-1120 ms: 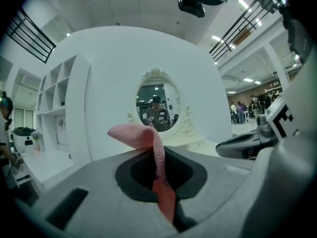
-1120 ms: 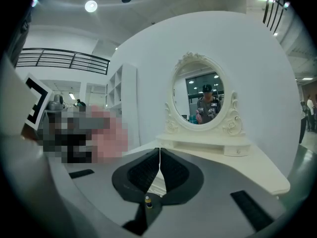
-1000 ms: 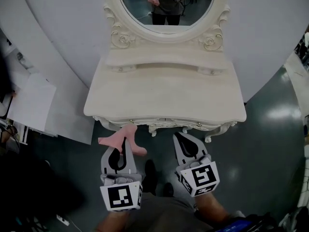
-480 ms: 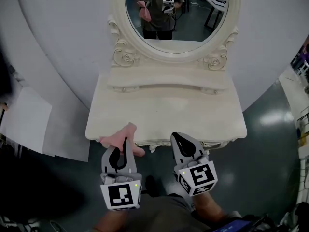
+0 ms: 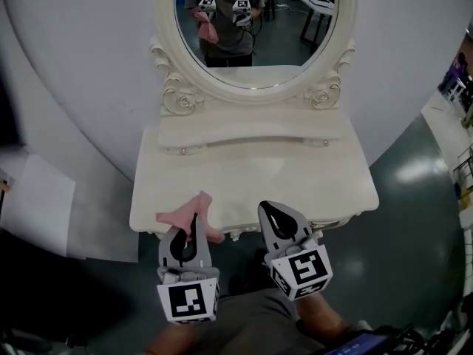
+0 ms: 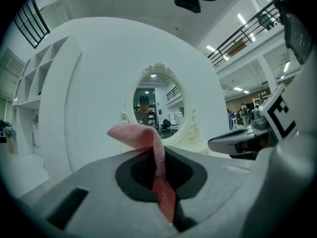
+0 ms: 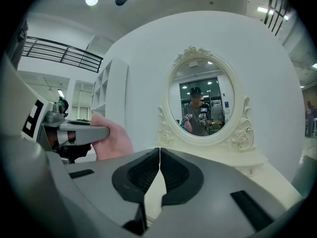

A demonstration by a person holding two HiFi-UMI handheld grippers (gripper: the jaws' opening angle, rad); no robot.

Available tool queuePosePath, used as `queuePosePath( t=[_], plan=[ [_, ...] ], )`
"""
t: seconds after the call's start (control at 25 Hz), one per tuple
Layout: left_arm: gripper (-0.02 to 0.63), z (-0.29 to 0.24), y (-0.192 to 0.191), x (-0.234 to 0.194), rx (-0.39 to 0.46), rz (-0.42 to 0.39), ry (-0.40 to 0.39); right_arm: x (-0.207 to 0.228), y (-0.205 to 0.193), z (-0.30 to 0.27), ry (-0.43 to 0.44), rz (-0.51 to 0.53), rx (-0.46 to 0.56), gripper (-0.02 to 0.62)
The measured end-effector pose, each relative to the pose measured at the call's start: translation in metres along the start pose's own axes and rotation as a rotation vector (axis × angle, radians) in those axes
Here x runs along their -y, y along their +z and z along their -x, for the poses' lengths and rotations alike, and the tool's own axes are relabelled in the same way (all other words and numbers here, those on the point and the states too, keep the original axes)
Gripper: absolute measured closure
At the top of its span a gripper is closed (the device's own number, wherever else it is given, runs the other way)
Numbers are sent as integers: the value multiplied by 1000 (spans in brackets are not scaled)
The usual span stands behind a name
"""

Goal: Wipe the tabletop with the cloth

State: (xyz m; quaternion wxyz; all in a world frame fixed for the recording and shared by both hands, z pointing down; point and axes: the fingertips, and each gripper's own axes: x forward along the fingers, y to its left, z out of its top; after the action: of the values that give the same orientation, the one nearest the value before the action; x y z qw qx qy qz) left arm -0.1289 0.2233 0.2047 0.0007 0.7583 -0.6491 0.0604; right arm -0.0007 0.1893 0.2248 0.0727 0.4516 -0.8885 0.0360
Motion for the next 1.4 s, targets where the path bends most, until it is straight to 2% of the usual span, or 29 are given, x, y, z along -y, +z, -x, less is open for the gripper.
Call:
queuePosePath(
  t=[0.32,0.64,1.04,1.28,1.4],
  plan=[
    [586,-49,0,3,-23,-13,32,36,-4,-33,23,-6,-17,580],
    [586,-131,12,10,-13,-59,57,103,-11,-82,29,-77,-40,580],
    [586,-223,55,20,31,-108,97,181,18,-146,61,-88,6,580],
    [586,-262,74,11,55,-98,89,201,28,-175,57,-82,4,580],
    [586,-279,75,9,50,-93,61,207,22,-186,37,-90,-21,580]
  ],
)
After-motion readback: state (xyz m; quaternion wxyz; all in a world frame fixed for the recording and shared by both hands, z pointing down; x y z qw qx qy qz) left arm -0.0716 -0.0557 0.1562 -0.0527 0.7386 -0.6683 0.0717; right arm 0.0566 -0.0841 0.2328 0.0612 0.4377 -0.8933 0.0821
